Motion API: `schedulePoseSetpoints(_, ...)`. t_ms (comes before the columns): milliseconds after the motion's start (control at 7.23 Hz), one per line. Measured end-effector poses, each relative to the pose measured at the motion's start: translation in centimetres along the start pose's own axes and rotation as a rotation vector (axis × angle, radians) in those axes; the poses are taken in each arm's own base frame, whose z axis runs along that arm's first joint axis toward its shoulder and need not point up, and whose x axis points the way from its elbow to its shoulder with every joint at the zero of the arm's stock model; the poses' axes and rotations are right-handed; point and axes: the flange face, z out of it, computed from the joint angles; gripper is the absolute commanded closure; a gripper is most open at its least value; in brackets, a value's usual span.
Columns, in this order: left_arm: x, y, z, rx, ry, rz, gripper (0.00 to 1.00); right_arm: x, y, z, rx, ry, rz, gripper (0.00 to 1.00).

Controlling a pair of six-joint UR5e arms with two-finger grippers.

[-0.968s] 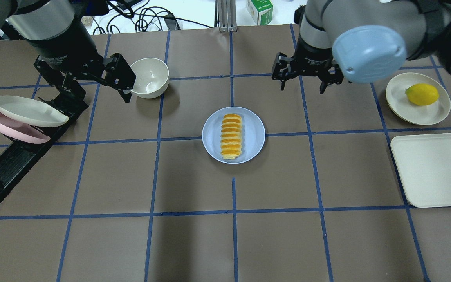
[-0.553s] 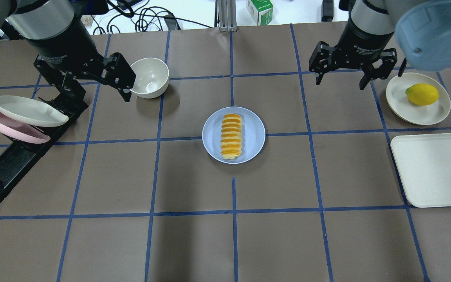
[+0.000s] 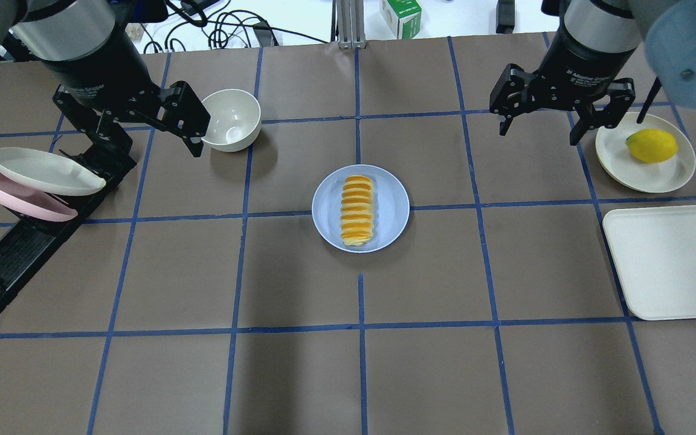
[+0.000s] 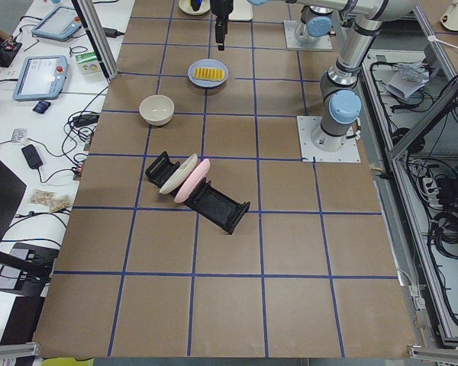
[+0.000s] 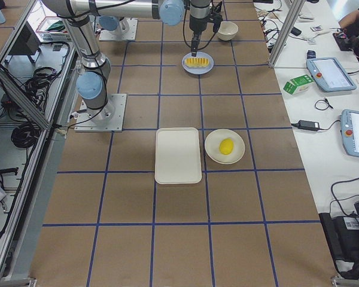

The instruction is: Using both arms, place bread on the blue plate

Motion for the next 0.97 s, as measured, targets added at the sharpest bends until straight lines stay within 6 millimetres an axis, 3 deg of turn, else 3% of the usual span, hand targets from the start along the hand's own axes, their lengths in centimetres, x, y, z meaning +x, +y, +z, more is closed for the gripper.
schedulePoseSetpoints(968, -0.14, -0.14, -0.39, 0.019, -0.002, -0.004, 0.0, -0.01, 0.47, -0.33, 0.004, -0.004, -0.003, 0.0)
